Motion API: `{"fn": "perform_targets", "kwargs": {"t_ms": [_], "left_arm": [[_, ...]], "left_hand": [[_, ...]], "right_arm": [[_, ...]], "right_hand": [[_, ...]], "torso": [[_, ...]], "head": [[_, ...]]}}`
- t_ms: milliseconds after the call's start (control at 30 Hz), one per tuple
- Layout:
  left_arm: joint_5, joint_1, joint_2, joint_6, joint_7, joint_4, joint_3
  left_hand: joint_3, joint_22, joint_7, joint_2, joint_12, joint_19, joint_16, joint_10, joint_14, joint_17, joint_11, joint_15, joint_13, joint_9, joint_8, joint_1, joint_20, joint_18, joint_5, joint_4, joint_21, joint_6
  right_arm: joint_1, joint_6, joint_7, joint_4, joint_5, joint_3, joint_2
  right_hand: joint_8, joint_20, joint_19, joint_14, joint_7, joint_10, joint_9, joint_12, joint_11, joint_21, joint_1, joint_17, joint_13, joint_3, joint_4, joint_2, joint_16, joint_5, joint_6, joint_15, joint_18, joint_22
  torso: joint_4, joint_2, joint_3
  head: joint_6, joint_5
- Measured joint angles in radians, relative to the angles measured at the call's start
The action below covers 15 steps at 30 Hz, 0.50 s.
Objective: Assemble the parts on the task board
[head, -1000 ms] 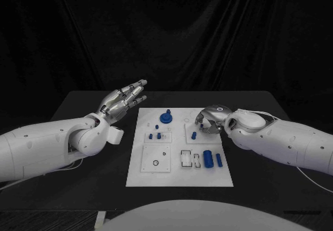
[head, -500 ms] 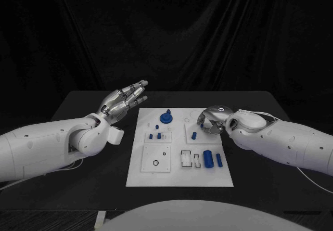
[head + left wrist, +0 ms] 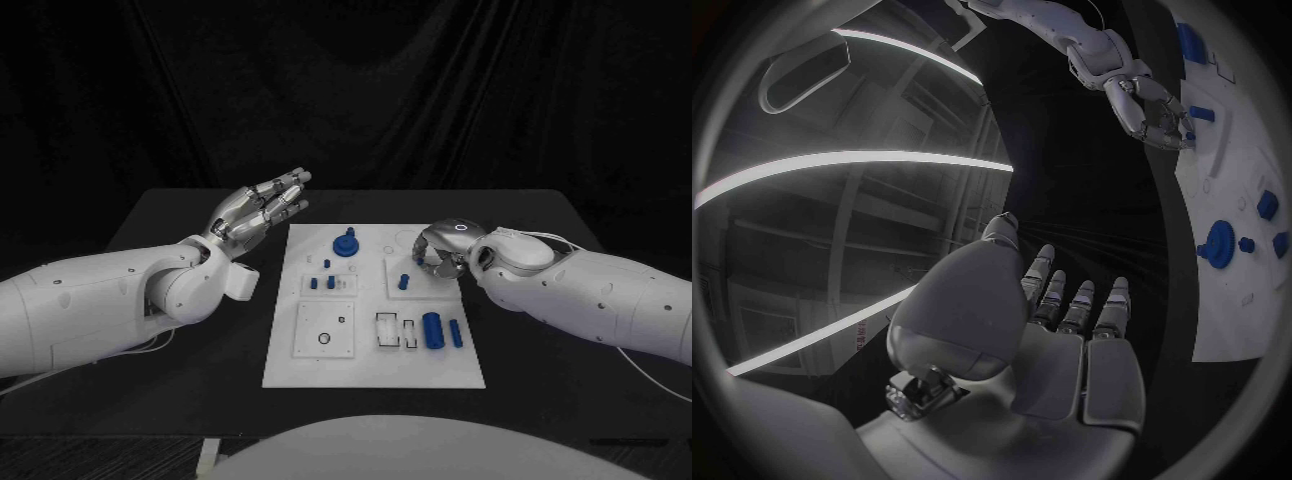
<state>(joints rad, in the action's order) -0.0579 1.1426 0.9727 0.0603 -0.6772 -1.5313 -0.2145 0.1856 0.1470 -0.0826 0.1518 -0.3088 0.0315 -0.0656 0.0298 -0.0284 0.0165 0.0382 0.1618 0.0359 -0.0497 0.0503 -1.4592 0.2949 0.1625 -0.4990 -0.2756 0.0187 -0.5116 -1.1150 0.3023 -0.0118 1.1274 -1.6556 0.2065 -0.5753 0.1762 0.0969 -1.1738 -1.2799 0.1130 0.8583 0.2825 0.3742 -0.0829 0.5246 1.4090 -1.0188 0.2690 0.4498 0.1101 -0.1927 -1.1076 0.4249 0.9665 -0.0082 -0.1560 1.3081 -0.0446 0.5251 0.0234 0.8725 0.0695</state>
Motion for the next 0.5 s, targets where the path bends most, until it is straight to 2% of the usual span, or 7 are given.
{"fn": "perform_targets", "kwargs": {"t_ms": [67, 100, 233, 333, 367, 500], "left_arm": [[0.000, 0.000, -0.001, 0.000, 0.000, 0.000, 0.000], [0.000, 0.000, -0.001, 0.000, 0.000, 0.001, 0.000], [0.000, -0.001, -0.003, -0.001, 0.000, 0.003, 0.000], [0.000, -0.002, -0.005, -0.001, 0.000, 0.005, 0.000], [0.000, -0.002, -0.005, -0.001, 0.000, 0.005, 0.000], [0.000, -0.003, -0.006, -0.001, 0.000, 0.008, 0.000]], "left_hand": [[0.000, 0.002, -0.001, 0.000, 0.000, 0.000, -0.004, 0.000, -0.003, 0.000, 0.006, 0.005, 0.000, 0.000, 0.000, 0.000, 0.000, 0.000, -0.004, 0.000, 0.000, -0.001], [0.000, 0.002, -0.003, 0.000, 0.000, 0.000, -0.004, 0.000, -0.002, 0.000, 0.006, 0.005, 0.000, 0.000, 0.000, 0.000, 0.000, 0.000, -0.004, 0.000, 0.000, -0.004], [0.000, 0.003, -0.005, 0.003, -0.004, 0.000, -0.008, 0.000, -0.002, 0.001, 0.007, 0.005, 0.000, 0.000, 0.000, -0.006, 0.000, 0.000, -0.008, 0.000, 0.000, -0.005], [0.000, 0.003, -0.005, 0.000, -0.004, 0.000, -0.008, 0.000, -0.002, 0.001, 0.007, 0.005, 0.000, 0.000, 0.000, -0.008, 0.000, 0.000, -0.008, 0.000, 0.000, -0.005], [0.000, 0.003, -0.005, 0.000, -0.004, 0.000, -0.008, 0.000, -0.002, 0.001, 0.007, 0.005, 0.001, 0.000, 0.000, -0.008, 0.000, 0.000, -0.008, 0.000, 0.000, -0.005], [0.000, 0.003, -0.005, 0.002, -0.006, 0.000, -0.010, 0.001, -0.006, 0.002, 0.008, 0.008, 0.001, 0.000, 0.000, -0.011, 0.000, 0.000, -0.011, 0.000, 0.000, -0.005]], "right_arm": [[0.000, 0.002, -0.001, 0.000, 0.000, 0.000, 0.000], [0.000, 0.003, -0.001, 0.000, 0.000, 0.000, 0.000], [0.000, 0.011, -0.003, 0.000, 0.008, 0.000, 0.002], [0.000, 0.021, -0.007, -0.002, 0.021, 0.000, 0.004], [0.000, 0.024, -0.009, -0.002, 0.024, 0.000, 0.004], [0.001, 0.040, -0.018, -0.004, 0.041, 0.000, 0.004]], "right_hand": [[0.000, 0.000, 0.000, 0.000, 0.000, 0.000, 0.006, 0.001, 0.000, 0.000, 0.000, 0.002, 0.000, 0.000, 0.000, 0.000, 0.000, -0.005, 0.000, 0.000, 0.000, 0.000], [0.007, 0.000, 0.000, 0.000, 0.000, 0.010, 0.011, 0.005, 0.002, 0.000, 0.000, 0.004, 0.000, 0.002, -0.007, 0.008, 0.000, -0.013, 0.008, 0.000, 0.000, 0.000], [0.019, 0.000, 0.000, -0.002, 0.001, 0.040, 0.034, 0.017, 0.007, 0.029, 0.009, 0.001, 0.001, 0.005, -0.025, 0.020, -0.001, -0.032, 0.015, -0.002, 0.000, 0.000], [0.028, 0.000, 0.000, -0.004, 0.000, 0.056, 0.045, 0.024, 0.003, 0.044, 0.009, -0.006, 0.001, 0.004, -0.027, 0.021, -0.008, -0.040, 0.025, -0.004, 0.000, 0.000], [0.032, 0.000, 0.000, -0.004, 0.002, 0.066, 0.050, 0.025, 0.004, 0.048, 0.010, -0.006, 0.001, 0.003, -0.033, 0.028, -0.008, -0.048, 0.031, -0.004, 0.000, 0.000], [0.043, 0.000, 0.000, -0.004, 0.000, 0.095, 0.070, 0.029, 0.010, 0.060, 0.018, -0.002, 0.001, 0.000, -0.044, 0.036, -0.008, -0.074, 0.044, -0.004, 0.000, 0.000]], "torso": [[0.0001, 0.000, 0.0000], [0.0001, 0.000, 0.0000], [0.0002, 0.000, 0.0001], [0.0001, 0.000, 0.0002], [0.0001, 0.000, 0.0002], [0.0001, 0.000, 0.0002]], "head": [[0.000, 0.000], [0.000, 0.000], [0.000, 0.000], [0.000, 0.000], [0.000, 0.000], [0.000, 0.003]]}}
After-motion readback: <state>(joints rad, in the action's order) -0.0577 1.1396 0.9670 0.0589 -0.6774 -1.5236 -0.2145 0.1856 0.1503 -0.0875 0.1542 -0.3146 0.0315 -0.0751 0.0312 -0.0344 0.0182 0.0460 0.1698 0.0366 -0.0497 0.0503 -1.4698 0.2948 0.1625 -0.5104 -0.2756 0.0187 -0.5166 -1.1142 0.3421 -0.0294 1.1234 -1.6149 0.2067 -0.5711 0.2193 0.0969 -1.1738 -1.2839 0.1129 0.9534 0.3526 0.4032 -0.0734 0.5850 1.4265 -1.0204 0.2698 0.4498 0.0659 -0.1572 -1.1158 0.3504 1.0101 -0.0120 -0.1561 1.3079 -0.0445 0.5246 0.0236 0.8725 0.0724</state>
